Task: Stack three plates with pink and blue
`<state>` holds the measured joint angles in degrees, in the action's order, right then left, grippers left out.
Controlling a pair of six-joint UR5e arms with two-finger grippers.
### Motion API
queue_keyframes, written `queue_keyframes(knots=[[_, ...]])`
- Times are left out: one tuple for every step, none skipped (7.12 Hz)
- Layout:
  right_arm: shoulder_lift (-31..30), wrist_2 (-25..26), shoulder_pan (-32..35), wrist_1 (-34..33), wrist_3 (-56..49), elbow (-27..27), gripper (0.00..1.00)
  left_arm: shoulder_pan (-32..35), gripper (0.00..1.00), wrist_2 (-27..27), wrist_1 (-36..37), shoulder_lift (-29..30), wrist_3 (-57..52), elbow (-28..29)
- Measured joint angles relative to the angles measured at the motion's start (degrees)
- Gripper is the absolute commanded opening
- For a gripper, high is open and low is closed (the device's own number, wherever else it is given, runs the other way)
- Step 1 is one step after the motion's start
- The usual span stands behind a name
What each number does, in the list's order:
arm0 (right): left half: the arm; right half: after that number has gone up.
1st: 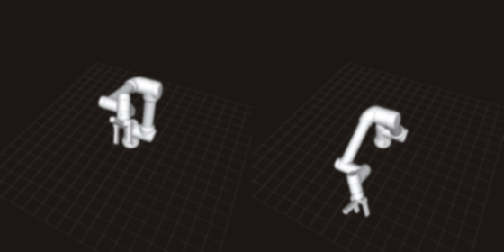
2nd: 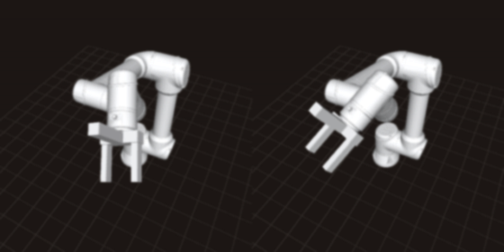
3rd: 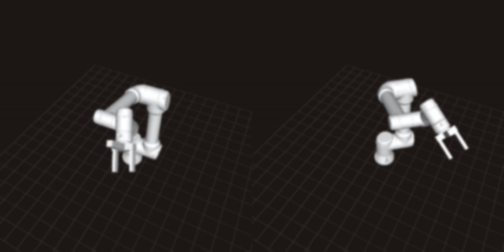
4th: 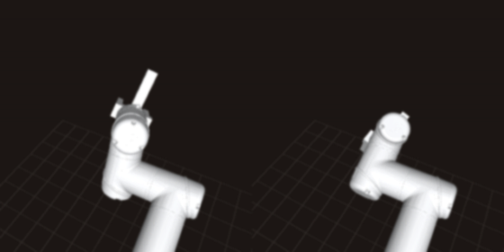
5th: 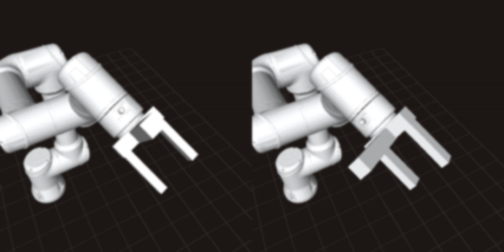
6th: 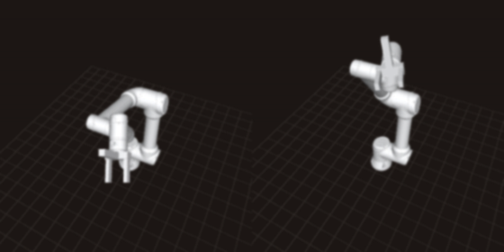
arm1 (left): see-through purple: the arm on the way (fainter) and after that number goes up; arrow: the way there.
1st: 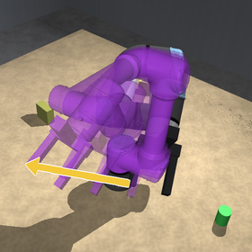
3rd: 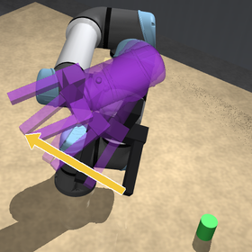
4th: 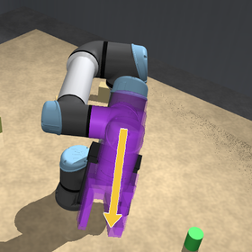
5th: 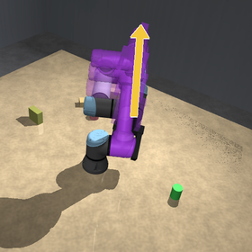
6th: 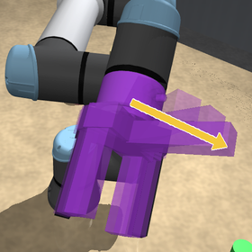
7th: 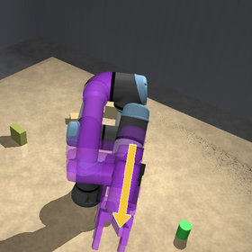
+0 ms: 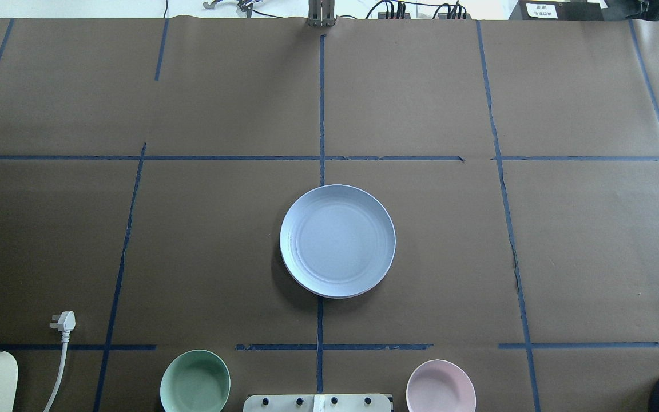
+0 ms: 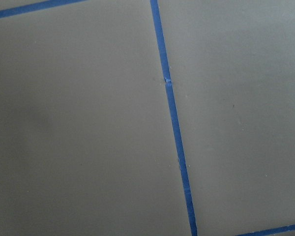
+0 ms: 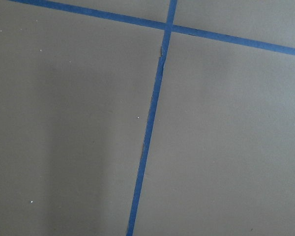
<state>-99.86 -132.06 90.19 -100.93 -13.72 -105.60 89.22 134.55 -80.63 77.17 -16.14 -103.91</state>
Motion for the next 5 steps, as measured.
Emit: queue_keyframes(knots=[[-0.11,-0.10,-0.01,0.02,0.01,0.05,1.00,0.00,1.00,-0.05,-0.15,-0.34,-0.02,0.00],[-0.24,-0.17,-0.01,0.05,0.01,0.04,1.00,-0.01,1.00,-0.07,-0.28,-0.44,-0.03,0.03],[-0.29,-0.20,-0.01,0.09,-0.01,0.01,1.00,-0.01,1.00,-0.08,-0.33,-0.47,-0.03,-0.02],[-0.31,-0.21,-0.05,0.11,-0.05,-0.03,1.00,-0.01,1.00,-0.08,-0.33,-0.50,-0.03,-0.06],[-0.32,-0.21,-0.07,0.14,-0.11,-0.03,1.00,-0.04,1.00,-0.08,-0.34,-0.48,-0.03,-0.12]])
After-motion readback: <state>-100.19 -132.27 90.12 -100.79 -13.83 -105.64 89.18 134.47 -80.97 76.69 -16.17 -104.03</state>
